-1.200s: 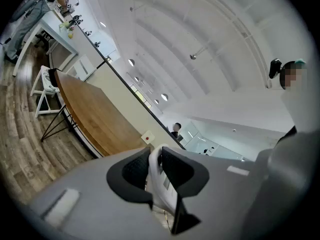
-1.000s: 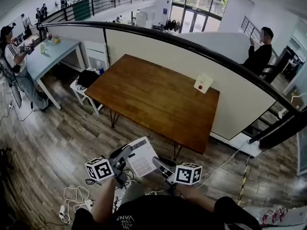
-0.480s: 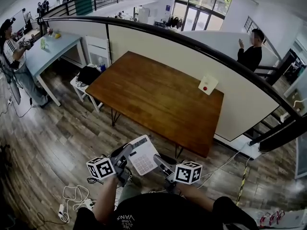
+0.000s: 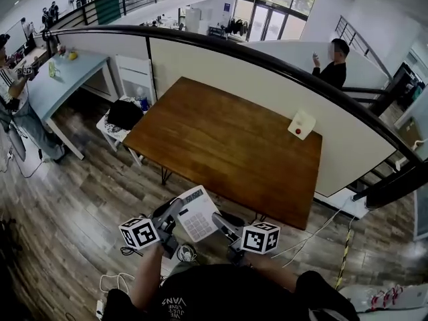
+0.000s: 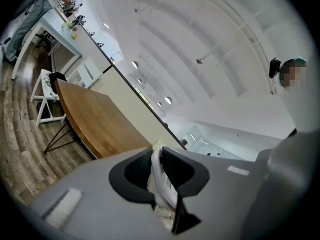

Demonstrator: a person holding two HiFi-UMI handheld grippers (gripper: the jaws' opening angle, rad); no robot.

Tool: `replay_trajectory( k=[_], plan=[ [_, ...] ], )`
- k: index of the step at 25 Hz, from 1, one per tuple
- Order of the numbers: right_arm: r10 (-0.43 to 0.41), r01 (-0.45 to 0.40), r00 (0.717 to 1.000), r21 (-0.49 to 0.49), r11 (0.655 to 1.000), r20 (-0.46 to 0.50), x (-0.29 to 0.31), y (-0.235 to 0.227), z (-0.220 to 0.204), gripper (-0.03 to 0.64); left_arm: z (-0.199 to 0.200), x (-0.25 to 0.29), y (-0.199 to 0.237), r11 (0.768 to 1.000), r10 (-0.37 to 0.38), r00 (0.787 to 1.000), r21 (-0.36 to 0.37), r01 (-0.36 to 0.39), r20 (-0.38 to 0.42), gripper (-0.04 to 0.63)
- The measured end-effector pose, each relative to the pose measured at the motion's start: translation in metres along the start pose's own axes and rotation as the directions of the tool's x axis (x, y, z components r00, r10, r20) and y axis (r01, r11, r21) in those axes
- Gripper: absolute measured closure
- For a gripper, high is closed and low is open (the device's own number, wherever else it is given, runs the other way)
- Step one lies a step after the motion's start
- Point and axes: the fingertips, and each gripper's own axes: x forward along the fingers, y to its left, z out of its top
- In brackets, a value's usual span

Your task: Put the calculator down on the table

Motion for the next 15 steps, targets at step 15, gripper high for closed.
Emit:
replay_trajectory(
  k=[15],
  plan=[
    [-0.056,0.053,0.997,0.048,0.997,0.045,0.093,0.001,0.02,0.514,0.069,0.011,0.071,0.999,-0.041,0.997,0.003,0.042,-0.071,0.531]
  ],
)
